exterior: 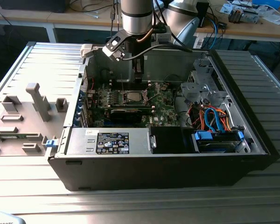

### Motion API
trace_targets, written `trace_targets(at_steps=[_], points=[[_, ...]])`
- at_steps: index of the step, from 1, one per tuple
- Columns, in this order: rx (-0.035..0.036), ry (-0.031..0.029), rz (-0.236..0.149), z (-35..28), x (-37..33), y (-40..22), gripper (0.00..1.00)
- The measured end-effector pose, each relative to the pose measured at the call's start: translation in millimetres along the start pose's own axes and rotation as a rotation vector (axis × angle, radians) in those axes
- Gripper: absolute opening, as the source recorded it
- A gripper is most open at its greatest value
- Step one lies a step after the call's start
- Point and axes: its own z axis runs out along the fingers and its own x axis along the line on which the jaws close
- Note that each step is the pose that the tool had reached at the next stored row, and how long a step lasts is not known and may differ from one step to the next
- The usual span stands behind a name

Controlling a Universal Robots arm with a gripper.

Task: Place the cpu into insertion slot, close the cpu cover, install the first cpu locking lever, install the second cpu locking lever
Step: 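Place the cpu into insertion slot, then close the cpu cover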

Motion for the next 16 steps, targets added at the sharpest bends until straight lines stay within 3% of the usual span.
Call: trace_targets(at_steps=[11,12,13,14,15,16], points=[[0.0000,0.0000,0.000,-0.1,0.0,0.0,0.11],[0.0129,-0.0020,0.000,0.0,-0.1,0.0,0.11],[0.0521,-0.0068,0.000,0.3,0.0,0.5,0.11],[0.0789,-0.0202,0.000,0.3,0.0,0.9,0.11],[0.0865,-0.0456,-0.001,0.3,0.0,1.1,0.11],[0.0871,-0.0518,-0.002,0.4,0.0,1.2,0.11]])
